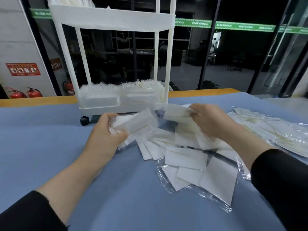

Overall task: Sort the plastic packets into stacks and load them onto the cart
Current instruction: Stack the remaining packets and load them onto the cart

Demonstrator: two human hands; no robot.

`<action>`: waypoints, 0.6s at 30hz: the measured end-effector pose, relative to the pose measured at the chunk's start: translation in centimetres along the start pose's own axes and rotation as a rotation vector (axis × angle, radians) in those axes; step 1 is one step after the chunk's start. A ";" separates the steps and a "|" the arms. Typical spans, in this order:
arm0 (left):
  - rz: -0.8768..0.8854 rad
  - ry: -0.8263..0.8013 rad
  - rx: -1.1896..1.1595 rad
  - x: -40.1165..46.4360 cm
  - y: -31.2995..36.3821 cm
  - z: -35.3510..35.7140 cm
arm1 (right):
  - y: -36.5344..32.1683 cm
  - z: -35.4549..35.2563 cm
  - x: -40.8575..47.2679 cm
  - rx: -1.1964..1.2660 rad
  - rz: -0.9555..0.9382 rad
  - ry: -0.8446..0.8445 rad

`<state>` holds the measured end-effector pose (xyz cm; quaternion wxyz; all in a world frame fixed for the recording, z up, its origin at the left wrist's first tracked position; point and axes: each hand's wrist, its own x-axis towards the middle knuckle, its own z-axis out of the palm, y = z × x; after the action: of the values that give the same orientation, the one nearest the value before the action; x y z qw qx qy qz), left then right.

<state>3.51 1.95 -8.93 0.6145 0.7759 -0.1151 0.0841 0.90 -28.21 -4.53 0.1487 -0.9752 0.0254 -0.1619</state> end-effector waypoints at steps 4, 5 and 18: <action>-0.010 -0.033 -0.037 0.8 -0.3 -0.2 | -1.6 -2.0 -0.6 0.081 -0.025 0.027; -0.010 -0.022 -0.063 0.9 -0.3 -0.3 | -2.0 -2.4 -0.9 0.112 -0.024 0.037; -0.061 0.128 -0.143 0.7 0.1 -7.2 | -10.6 -1.4 -1.0 0.870 -0.008 0.098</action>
<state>4.25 8.86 -6.94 0.6768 0.7262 -0.0577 0.1062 -0.50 -18.42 -0.38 0.5435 -0.8131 -0.0421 -0.2043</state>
